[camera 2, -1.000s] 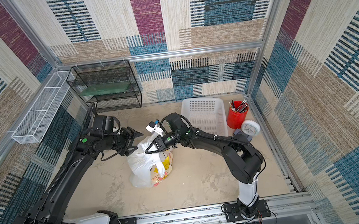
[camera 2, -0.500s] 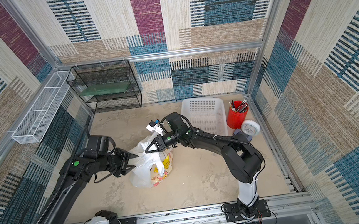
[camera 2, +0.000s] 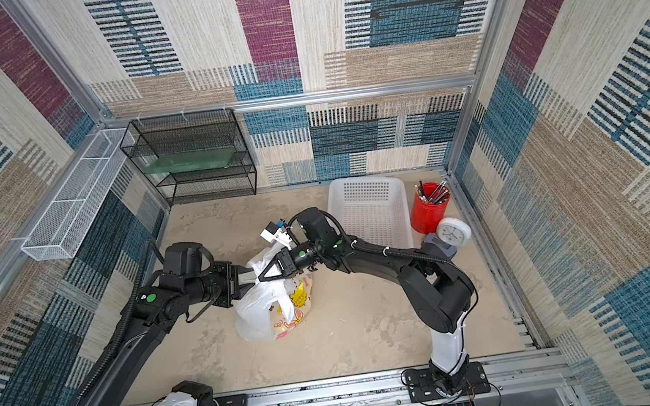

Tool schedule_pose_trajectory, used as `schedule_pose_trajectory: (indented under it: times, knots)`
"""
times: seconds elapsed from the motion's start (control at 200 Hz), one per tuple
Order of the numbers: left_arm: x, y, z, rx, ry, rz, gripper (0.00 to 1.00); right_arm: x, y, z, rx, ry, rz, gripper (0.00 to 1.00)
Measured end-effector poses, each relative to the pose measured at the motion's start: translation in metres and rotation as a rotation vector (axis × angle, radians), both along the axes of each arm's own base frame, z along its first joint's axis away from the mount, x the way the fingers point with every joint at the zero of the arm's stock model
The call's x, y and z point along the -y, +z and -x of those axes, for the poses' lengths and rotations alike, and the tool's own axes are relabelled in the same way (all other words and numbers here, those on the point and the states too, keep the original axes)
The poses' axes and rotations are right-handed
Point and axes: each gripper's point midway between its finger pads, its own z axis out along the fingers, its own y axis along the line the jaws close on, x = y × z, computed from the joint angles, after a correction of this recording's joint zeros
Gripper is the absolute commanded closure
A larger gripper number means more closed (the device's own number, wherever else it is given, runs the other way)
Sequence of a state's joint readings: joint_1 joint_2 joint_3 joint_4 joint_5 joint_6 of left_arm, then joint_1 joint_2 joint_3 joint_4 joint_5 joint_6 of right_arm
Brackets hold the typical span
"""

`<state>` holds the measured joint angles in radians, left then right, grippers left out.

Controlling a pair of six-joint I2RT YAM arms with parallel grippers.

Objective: Place the banana into a plastic bag & tie a knot
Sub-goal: Cross the plastic bag at the center of the board.

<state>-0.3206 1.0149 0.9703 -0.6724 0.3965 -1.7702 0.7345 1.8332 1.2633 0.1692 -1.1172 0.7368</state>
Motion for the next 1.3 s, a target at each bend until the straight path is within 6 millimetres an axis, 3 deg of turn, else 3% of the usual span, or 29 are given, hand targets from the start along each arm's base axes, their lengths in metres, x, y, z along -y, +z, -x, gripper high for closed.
schedule_pose_trajectory:
  times: [0.335,0.801,1.016,1.172,1.302]
  knots:
    - [0.003,-0.006,0.004,-0.046,0.015,0.014,0.58,-0.003,0.003,0.0,-0.003,-0.005,-0.016,1.0]
    - [0.009,-0.01,-0.002,-0.062,0.019,0.02,0.67,-0.007,0.004,-0.005,0.004,-0.025,-0.012,1.0]
    - [0.008,-0.008,-0.007,-0.051,0.045,0.024,0.77,-0.011,0.005,-0.003,0.014,-0.014,-0.011,1.0]
    - [0.007,-0.009,-0.009,-0.051,0.053,0.016,0.91,-0.011,0.003,-0.002,0.007,-0.011,-0.004,1.0]
    - [0.005,-0.01,-0.01,-0.047,0.064,0.006,0.97,-0.011,0.003,-0.002,0.001,-0.01,0.006,1.0]
